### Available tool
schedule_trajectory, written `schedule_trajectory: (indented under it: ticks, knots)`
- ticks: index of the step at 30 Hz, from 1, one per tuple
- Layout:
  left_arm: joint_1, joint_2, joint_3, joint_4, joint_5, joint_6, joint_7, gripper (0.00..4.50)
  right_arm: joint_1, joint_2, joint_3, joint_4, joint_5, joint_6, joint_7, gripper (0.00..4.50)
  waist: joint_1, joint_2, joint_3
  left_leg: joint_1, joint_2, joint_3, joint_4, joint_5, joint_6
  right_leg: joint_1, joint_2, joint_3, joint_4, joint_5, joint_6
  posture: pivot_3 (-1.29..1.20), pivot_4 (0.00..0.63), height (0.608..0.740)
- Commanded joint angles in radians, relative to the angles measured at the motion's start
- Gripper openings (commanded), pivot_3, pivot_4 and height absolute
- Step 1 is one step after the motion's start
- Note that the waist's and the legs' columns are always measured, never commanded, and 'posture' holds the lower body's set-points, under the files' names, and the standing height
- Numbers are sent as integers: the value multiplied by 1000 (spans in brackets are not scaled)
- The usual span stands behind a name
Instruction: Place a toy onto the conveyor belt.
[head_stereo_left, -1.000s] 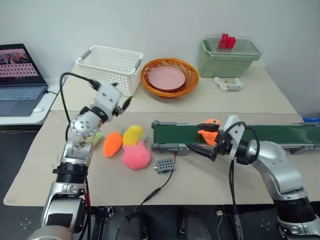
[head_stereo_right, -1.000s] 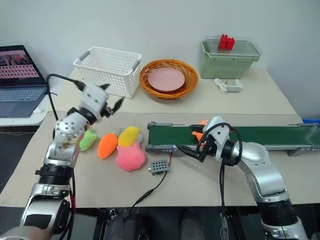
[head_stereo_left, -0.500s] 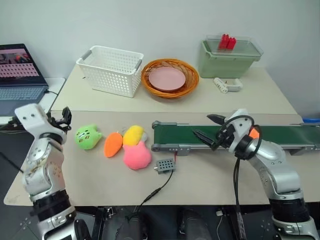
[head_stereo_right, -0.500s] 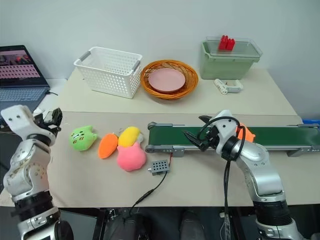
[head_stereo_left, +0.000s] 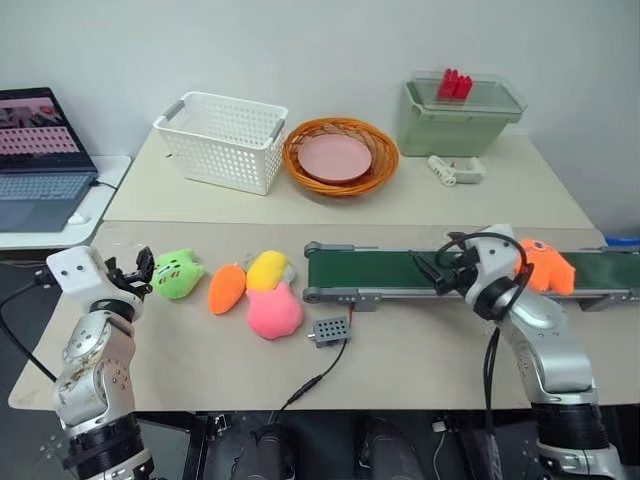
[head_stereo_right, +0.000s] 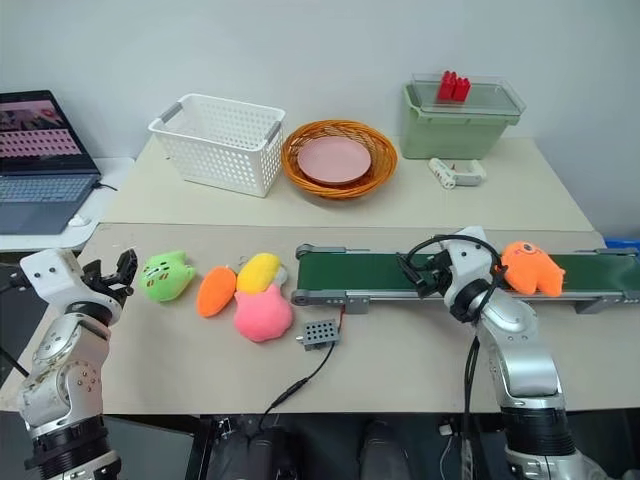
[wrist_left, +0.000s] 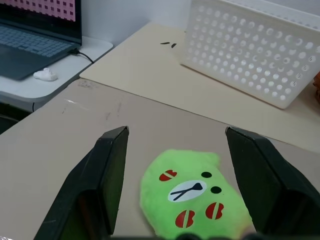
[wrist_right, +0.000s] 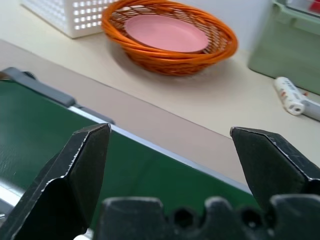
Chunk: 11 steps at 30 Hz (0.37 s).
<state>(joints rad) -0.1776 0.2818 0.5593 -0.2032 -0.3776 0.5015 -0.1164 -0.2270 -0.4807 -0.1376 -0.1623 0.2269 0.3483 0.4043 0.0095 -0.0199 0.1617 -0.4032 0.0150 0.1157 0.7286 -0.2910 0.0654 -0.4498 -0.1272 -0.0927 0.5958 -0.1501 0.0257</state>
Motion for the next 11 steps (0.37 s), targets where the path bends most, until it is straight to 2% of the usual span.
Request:
schedule_trajectory:
  ticks: [1, 11]
  knots:
    - [5, 20, -10, -28, -7, -34, -9, 3299, -5, 15, -51, 25, -2, -54, -28, 4500, -1, 0, 0, 0, 0, 0, 0, 0, 0, 0, 0, 0, 0, 0, 0, 0, 150, 740]
    - [5, 35, -31, -32, -17, -39, -35, 3299, -5, 38, -51, 80, -15, -91, -46, 4500, -7, 0, 0, 0, 0, 0, 0, 0, 0, 0, 0, 1, 0, 0, 0, 0, 150, 740]
